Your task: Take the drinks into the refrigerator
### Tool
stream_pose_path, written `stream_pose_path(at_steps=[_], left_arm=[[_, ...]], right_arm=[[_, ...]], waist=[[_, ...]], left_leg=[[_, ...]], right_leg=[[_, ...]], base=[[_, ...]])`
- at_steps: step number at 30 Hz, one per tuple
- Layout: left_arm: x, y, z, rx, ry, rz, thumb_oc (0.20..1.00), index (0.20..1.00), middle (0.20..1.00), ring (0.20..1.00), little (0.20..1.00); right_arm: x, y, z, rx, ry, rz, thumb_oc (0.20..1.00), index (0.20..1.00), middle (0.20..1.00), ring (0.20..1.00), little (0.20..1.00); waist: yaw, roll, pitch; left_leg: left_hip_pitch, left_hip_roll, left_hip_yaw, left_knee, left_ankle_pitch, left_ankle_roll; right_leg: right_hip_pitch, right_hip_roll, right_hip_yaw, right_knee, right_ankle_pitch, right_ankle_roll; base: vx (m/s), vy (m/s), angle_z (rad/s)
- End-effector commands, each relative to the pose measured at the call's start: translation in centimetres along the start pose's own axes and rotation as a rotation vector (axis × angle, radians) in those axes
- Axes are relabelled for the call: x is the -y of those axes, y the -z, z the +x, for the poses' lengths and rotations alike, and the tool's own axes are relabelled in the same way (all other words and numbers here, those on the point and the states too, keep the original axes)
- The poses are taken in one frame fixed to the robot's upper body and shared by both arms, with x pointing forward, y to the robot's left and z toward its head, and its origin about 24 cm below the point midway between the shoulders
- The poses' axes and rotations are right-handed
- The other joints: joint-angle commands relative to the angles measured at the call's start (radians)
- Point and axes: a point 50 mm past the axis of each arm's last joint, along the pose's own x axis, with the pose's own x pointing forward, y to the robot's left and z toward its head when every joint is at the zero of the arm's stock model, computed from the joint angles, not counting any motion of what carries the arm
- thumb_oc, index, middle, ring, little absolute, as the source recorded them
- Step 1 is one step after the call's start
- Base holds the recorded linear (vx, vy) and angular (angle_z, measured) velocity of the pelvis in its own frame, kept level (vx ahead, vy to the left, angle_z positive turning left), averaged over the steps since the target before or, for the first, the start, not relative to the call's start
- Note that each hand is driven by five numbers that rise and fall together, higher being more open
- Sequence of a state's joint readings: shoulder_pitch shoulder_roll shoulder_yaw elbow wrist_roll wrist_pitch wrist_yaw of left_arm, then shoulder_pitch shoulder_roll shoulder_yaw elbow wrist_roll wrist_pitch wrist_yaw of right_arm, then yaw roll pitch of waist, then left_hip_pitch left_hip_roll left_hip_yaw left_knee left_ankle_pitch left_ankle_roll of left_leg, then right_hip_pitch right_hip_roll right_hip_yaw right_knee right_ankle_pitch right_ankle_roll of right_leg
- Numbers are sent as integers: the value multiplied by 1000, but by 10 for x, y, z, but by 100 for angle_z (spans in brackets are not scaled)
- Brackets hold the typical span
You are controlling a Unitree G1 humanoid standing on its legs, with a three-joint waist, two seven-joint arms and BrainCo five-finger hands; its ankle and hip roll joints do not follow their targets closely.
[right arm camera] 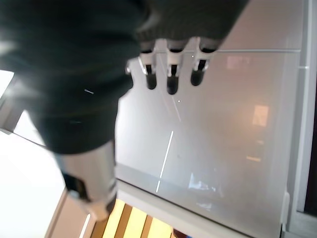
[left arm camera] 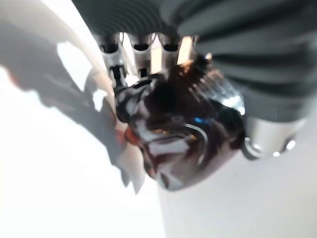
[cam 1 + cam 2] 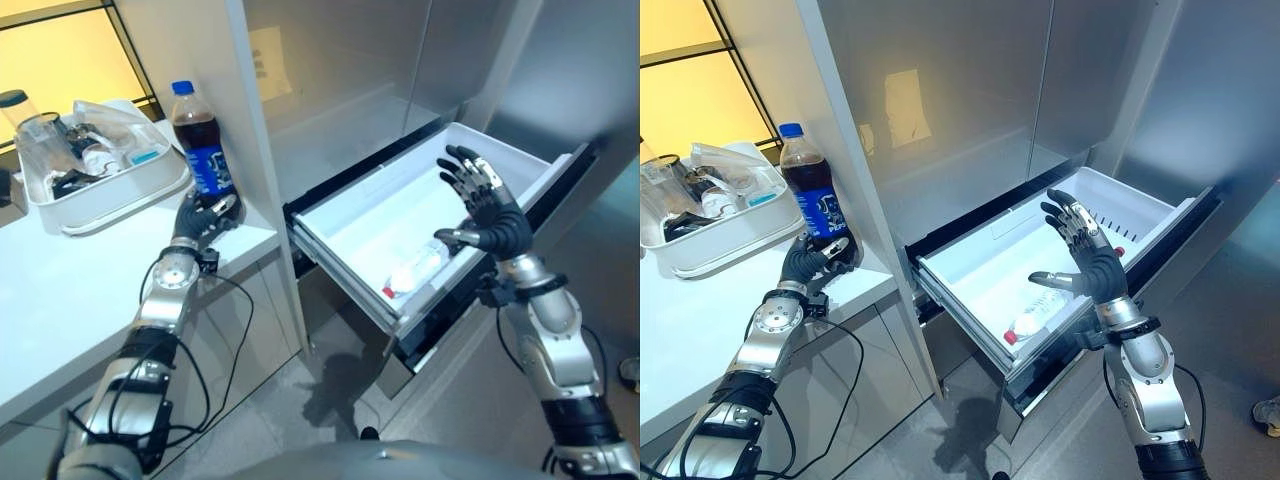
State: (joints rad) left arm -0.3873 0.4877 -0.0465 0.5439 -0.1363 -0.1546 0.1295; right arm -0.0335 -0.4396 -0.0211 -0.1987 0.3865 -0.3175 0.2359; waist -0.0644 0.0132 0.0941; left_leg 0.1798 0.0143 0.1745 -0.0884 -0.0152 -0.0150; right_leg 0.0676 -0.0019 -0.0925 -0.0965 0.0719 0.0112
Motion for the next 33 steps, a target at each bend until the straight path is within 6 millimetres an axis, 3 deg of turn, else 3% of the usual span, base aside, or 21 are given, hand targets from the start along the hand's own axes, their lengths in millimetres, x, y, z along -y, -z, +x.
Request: stream_pose_path(at_steps=[1, 11, 22, 29, 33], left_arm=[[-8, -52, 10, 265, -27, -94, 200, 200, 200, 200, 200], [-18, -60, -11, 364, -23, -187, 200, 200, 200, 200, 200], [-24, -74, -13, 430, -29, -210, 200, 200, 200, 200, 200], [-29, -84, -30, 511, 21, -268, 200, 200, 200, 200, 200], [-34, -89, -42, 554, 60, -251, 200, 200, 200, 200, 200]], right_arm=[[3, -29, 4, 162, 16, -8, 1000, 1000, 1000, 1000, 1000], [8, -28, 3, 157, 37, -34, 1000, 1000, 1000, 1000, 1000], [9, -28, 7, 160, 29, -39, 1000, 1000, 1000, 1000, 1000], [15, -26, 7, 138, 44, -64, 1000, 1000, 1000, 1000, 1000], [20, -14, 5, 63, 30, -57, 1000, 1000, 1000, 1000, 1000]], waist=[[4, -9, -11], [20, -10, -13], [26, -11, -14], [36, -11, -8], [45, -15, -2]], left_leg=[[5, 17, -61, 1, -52, -30], [1, 13, -71, 1, -53, -27], [5, 9, -78, 1, -57, -22], [2, 8, -82, 1, -60, -18], [2, 8, -83, 1, -61, -16]], right_leg=[[34, -43, -69, 58, -22, 84], [32, -50, -78, 62, -21, 86], [30, -56, -81, 77, -28, 87], [25, -56, -81, 80, -33, 87], [21, -55, -79, 84, -37, 85]], base=[[0, 0, 0], [-3, 3, 2], [2, 5, 1], [0, 0, 0], [0, 0, 0]])
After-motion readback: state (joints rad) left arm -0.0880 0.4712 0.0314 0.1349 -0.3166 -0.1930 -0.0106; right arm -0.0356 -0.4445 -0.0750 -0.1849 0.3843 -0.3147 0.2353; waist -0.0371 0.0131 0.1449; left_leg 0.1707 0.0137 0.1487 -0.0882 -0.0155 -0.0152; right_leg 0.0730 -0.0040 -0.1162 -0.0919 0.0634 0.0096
